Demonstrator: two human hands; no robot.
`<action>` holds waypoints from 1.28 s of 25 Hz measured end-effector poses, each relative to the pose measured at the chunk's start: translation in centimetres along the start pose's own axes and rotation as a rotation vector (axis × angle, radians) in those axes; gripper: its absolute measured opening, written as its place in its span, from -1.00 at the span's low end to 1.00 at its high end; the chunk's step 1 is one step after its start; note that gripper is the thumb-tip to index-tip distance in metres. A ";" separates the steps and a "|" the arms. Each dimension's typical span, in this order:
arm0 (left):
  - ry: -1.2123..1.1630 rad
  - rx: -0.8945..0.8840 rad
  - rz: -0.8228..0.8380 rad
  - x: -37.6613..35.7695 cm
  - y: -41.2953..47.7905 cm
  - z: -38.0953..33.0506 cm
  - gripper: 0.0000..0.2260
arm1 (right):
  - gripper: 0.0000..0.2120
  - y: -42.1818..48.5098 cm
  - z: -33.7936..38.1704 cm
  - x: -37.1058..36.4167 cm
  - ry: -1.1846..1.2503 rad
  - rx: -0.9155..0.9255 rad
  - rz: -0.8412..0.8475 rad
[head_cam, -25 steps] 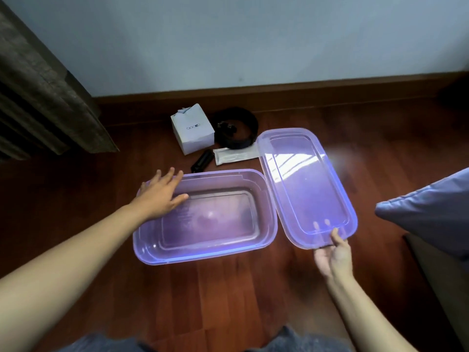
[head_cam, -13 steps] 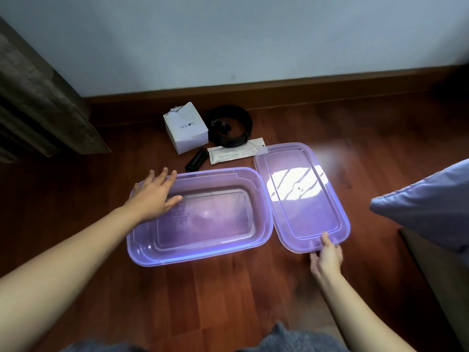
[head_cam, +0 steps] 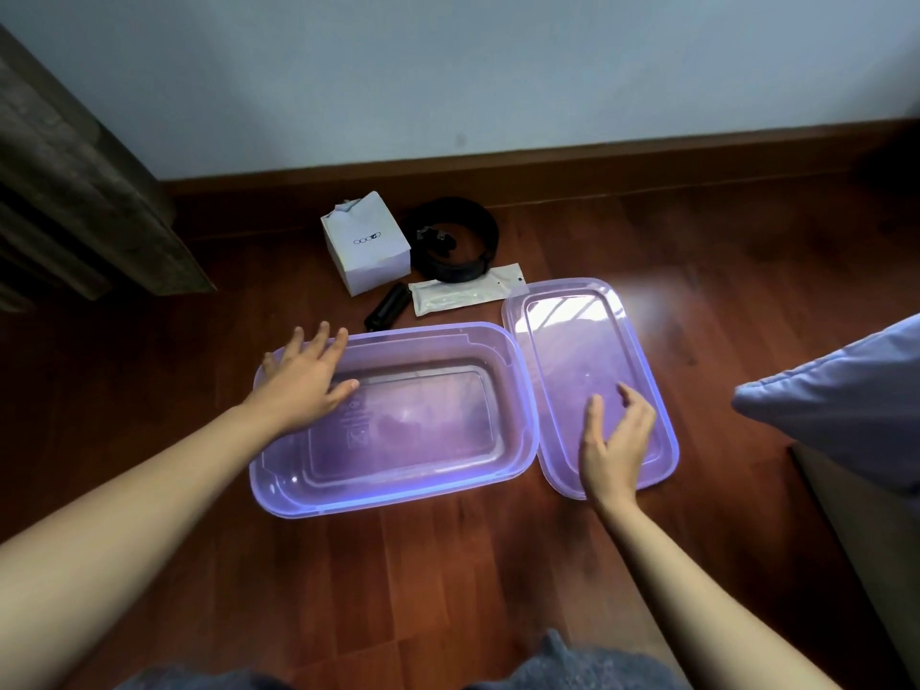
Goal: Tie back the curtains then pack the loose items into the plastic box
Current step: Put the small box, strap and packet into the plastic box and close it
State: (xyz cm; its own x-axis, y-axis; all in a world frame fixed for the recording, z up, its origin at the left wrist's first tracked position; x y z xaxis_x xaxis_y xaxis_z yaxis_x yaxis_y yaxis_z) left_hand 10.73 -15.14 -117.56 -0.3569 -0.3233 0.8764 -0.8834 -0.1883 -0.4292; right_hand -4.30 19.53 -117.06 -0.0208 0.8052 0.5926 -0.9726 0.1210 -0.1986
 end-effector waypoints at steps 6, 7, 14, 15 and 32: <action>-0.012 0.052 -0.193 1.5 0.2 -0.7 -0.47 | -0.22 0.0 4.5 -9.8 -0.417 0.185 0.595; -0.045 0.038 -0.255 2.1 0.6 -0.8 -0.48 | -0.24 0.2 4.1 -10.4 -0.428 0.151 0.602; -0.645 0.259 -0.672 6.7 7.5 2.2 -0.54 | -0.26 0.5 3.0 -11.2 -0.388 0.091 0.552; -0.742 0.382 -0.688 6.3 8.5 3.2 -0.53 | -0.25 0.4 3.0 -11.2 -0.388 0.096 0.547; -1.318 0.309 -0.822 6.3 6.7 4.1 -0.79 | -0.27 0.4 3.0 -11.0 -0.398 0.060 0.510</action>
State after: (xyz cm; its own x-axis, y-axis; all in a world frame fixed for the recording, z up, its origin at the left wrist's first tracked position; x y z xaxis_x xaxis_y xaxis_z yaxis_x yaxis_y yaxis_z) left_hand 3.83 -22.19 -115.83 0.8163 -0.5560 0.1568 -0.5425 -0.8311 -0.1227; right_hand -5.20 8.97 -121.30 -0.5569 0.4746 0.6816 -0.8287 -0.2621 -0.4945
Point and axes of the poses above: each hand's wrist, its own y-axis towards the middle knuckle, its own x-axis out of the back of the hand, z = x × y, the point moved 7 cm from there along y, towards the middle knuckle, and after that the axes turned 15 degrees about -x, right-handed, at the moved point
